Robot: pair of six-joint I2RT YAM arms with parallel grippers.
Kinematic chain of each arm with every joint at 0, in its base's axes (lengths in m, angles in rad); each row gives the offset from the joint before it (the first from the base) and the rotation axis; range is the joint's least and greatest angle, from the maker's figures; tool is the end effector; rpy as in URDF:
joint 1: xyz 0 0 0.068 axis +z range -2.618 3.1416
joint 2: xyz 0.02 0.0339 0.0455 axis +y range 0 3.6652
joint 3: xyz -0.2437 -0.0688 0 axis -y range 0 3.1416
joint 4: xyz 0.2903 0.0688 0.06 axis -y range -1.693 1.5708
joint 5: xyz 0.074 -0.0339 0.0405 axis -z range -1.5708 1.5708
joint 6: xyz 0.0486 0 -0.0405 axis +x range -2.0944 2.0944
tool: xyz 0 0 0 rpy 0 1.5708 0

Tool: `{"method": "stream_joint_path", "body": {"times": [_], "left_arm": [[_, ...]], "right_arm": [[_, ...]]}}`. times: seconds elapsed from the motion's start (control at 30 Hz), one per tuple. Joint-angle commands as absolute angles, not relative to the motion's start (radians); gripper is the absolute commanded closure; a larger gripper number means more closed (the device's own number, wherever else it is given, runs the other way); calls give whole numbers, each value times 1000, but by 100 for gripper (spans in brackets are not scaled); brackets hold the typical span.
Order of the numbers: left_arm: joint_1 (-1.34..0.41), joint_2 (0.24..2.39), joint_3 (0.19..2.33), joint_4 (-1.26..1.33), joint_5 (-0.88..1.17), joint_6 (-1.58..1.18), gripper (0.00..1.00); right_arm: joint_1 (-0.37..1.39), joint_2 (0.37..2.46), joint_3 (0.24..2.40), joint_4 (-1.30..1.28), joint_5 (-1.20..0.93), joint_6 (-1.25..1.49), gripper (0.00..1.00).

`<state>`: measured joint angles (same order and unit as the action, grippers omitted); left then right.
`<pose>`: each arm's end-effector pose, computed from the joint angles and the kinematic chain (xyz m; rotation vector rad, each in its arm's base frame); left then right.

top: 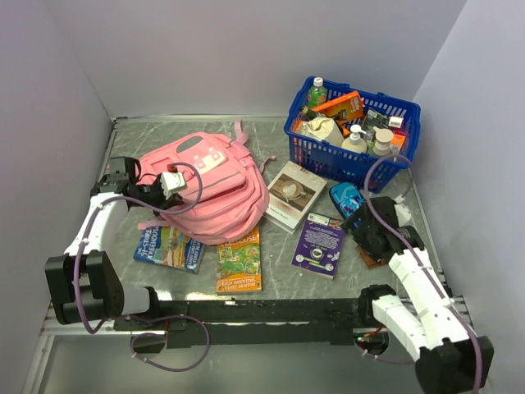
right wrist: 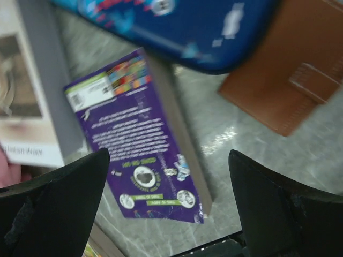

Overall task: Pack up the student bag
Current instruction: Move the personal item to the center of the board.

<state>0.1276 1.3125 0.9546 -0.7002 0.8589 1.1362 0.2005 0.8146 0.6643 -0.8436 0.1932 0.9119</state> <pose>0.3048 0.0020 0.2115 1.2945 1.7989 -0.4724 0.2127 0.0337 0.2046 0.9555 2.3617 0.1894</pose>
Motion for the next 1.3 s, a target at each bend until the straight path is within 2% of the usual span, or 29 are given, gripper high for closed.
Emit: {"method": "stream_joint_path", "body": {"times": [0.0, 0.1, 0.33, 0.8, 1.07, 1.27], "left_arm": [[135, 1312, 999, -713, 887, 1137, 98], [137, 1318, 1014, -732, 896, 1135, 98], [137, 1325, 1019, -733, 894, 1131, 98], [144, 1356, 1011, -750, 913, 1166, 98], [150, 1394, 1057, -847, 939, 1224, 98], [152, 1393, 1052, -859, 928, 1233, 99]], "right_arm": [[30, 856, 644, -910, 135, 936, 0], [-113, 929, 614, -885, 57, 881, 0], [-213, 882, 520, -853, 64, 880, 0], [-224, 1068, 574, -778, 209, 916, 0], [-224, 1152, 571, -697, 209, 931, 1], [-209, 1126, 572, -667, 216, 913, 1]]}}
